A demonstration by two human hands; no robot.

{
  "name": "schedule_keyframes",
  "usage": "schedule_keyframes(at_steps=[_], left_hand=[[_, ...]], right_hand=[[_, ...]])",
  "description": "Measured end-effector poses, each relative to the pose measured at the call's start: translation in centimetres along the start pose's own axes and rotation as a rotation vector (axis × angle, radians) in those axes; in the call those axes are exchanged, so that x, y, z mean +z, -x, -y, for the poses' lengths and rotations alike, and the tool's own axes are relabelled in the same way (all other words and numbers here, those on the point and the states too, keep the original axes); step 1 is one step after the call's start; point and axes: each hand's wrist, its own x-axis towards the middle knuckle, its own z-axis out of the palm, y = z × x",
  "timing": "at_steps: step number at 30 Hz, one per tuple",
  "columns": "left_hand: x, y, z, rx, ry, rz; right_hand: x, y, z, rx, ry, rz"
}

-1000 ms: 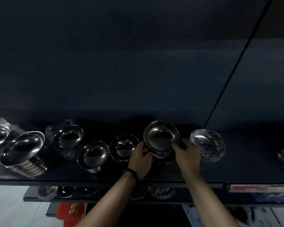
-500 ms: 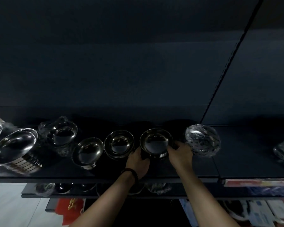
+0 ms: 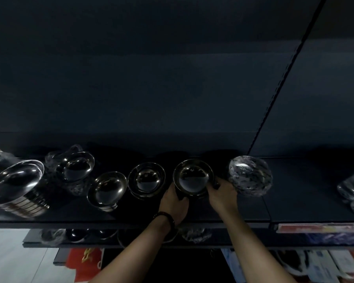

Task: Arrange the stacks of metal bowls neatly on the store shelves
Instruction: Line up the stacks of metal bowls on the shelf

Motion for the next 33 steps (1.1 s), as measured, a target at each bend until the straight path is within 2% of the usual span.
schedule_keyframes(at_steps=[5, 11, 15, 18, 23, 27, 33], left_hand=[[-0.3, 0.6, 0.2, 0.018, 0.017, -0.030], [-0.5, 2.6, 2.8, 0.037, -0.095, -0.093], [-0.8, 4.2, 5.5, 0.049, -0.265, -0.019], [-0.8, 5.7, 7.6, 0.034, -0.338, 0.029], [-1.3, 8.3, 10.1, -0.024, -0.451, 0.103], [-2.6, 9.6, 12.0, -0.073, -0.519, 0.217], [-6.1, 10.5, 16.7, -0.025, -0.598, 0.349]], right_hand=[[-0.1, 0.5, -0.4, 0.028, -0.080, 0.024], [-0.2, 4.5, -0.9, 0.092, -0.140, -0.059], [0.2, 7.7, -3.0, -0.041, -0.079, 0.170], [1.1, 9.4, -4.8, -0.046, 0.012, 0.422], [3.2, 11.2, -7.4, -0.071, 0.237, 0.661], [3.9, 12.5, -7.8, 0.006, 0.342, 0.744], [5.5, 17.1, -7.0, 0.189, 0.319, 0.706]])
